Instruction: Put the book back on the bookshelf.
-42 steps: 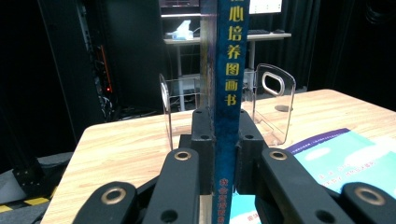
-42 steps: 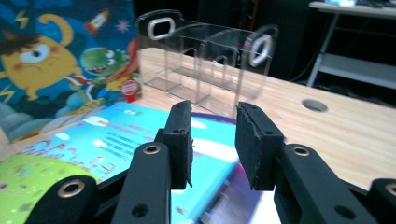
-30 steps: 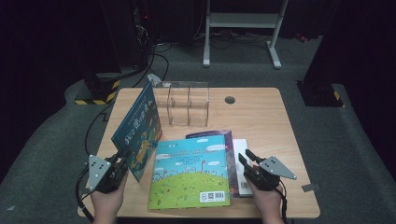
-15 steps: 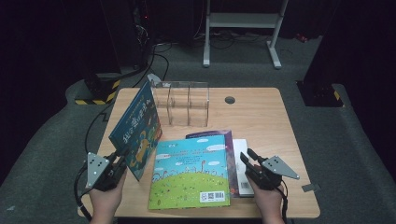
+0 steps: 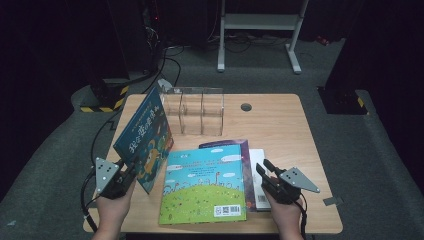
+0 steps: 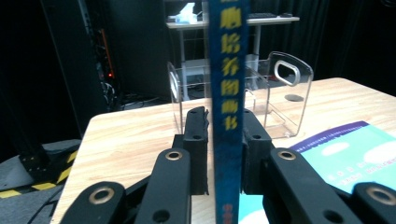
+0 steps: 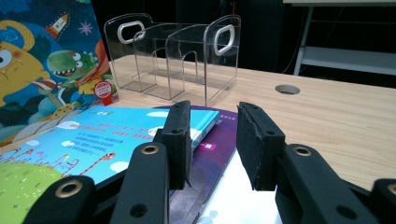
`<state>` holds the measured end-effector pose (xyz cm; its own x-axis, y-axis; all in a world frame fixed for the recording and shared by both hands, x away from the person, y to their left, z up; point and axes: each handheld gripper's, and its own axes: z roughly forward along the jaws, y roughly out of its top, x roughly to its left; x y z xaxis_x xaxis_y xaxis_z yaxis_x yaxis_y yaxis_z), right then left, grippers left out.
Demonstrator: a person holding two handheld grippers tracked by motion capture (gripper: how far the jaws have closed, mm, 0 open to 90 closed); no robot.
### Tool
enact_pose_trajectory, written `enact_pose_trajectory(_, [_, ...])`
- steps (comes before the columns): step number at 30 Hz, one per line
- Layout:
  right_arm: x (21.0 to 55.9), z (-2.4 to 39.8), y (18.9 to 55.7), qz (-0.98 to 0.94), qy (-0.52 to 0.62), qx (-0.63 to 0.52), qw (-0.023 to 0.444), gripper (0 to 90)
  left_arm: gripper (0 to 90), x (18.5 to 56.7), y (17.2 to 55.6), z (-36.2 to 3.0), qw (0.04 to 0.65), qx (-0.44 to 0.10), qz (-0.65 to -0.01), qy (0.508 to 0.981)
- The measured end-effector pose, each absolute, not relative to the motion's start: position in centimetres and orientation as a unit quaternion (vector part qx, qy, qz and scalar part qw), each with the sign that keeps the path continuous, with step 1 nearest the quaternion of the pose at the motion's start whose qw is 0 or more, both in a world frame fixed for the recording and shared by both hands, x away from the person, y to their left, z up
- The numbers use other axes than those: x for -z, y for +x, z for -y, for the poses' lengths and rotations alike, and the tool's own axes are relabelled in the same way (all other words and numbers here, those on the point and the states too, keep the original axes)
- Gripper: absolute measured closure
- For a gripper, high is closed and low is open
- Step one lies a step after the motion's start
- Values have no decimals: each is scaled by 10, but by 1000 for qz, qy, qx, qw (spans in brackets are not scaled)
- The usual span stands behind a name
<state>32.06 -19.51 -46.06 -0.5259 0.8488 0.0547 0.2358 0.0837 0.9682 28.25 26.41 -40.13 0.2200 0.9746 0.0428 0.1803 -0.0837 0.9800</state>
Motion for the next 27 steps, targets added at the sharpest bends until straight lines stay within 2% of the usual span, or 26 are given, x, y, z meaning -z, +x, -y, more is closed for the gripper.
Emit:
enact_pose_trajectory(17, [463,194,321,-683,399,-547,275,648,781,396,286,-264,484,-411,-461,619])
enact_pose_trajectory(27, [465,197,320,-681,405,-545,274,648,823,396,287,-260,497,-396,-463,618])
